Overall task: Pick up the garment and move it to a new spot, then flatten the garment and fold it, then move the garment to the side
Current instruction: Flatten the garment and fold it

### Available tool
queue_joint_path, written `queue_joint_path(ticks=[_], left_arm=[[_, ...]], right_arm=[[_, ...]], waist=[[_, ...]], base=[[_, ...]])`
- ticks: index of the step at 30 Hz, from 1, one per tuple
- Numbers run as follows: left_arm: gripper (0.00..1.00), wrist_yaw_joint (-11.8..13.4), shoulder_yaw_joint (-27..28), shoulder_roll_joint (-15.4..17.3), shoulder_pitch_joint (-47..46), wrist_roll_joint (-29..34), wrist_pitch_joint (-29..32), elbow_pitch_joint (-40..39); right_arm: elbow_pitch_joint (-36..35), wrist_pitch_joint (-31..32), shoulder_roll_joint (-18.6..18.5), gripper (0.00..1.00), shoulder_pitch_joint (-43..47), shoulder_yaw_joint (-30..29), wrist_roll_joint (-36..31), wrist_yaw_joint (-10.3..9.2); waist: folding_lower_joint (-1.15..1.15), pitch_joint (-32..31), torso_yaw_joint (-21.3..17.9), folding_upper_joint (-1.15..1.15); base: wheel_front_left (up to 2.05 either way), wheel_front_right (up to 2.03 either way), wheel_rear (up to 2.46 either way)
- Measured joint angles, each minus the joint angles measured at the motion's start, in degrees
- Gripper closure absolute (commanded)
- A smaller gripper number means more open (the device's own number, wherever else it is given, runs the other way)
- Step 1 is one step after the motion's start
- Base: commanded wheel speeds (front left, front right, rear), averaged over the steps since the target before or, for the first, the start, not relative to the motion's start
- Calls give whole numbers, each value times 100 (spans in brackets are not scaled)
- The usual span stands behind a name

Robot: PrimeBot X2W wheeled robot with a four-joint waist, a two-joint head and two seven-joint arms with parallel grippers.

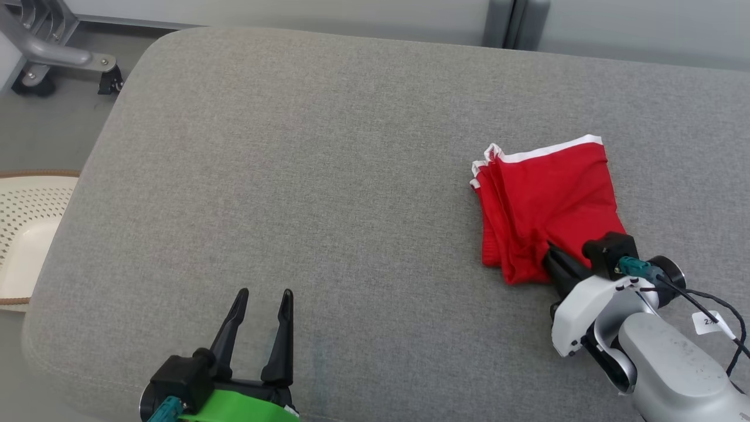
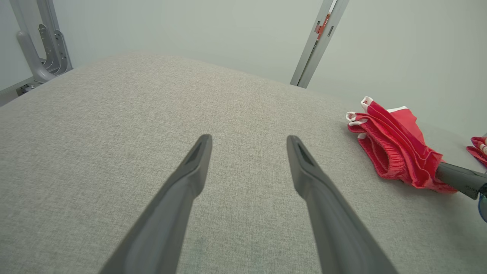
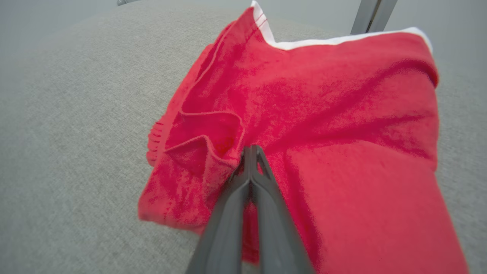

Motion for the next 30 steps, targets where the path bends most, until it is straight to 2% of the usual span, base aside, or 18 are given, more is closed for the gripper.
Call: queue_joint_path(ticks=[10, 17, 21, 24, 25, 26, 27, 28, 29, 30], left_arm=[[0, 12, -52, 0, 18, 24, 0, 25], [0, 116, -22, 0, 264, 37, 0, 62], [0, 181, 19, 0, 462, 92, 0, 83], [0, 227, 123, 0, 645, 207, 0, 102], [0, 234, 159, 0, 692, 233, 0, 103], [0, 244, 212, 0, 738, 264, 0, 105], [0, 244, 255, 0, 769, 301, 0, 108], [0, 244, 289, 0, 788, 336, 0, 121], [0, 240, 347, 0, 812, 381, 0, 137], [0, 221, 389, 0, 837, 417, 0, 154]], right_arm=[[-172, -29, -90, 100, -29, 904, 428, 0], [-260, -37, -222, 100, 148, 1258, 672, 0], [-405, -189, -242, 100, 398, 1036, 794, 1], [-525, -298, -259, 100, 725, 379, 777, 1], [-588, -314, -264, 95, 839, 174, 722, 1], [-698, -322, -255, 81, 981, -68, 632, 0], [-822, -332, -234, 60, 1138, -344, 522, 1], [-962, -336, -199, 49, 1276, -566, 433, 1], [-1162, -339, -146, 0, 1449, -893, 311, 1], [-1356, -339, -66, 0, 1637, -1234, 165, 1]], waist=[[0, -93, -92, 0], [0, -358, -108, 0], [0, -597, -157, 0], [0, -828, -219, 0], [0, -891, -240, 0], [0, -961, -269, 0], [0, -1027, -302, 0], [0, -1073, -331, 0], [0, -1121, -373, 0], [0, -1162, -422, 0]], base=[[0, 0, 0], [0, 0, 0], [0, 0, 0], [0, 0, 0], [0, 0, 0], [0, 0, 0], [0, 0, 0], [0, 0, 0], [0, 0, 0], [0, 0, 0]])
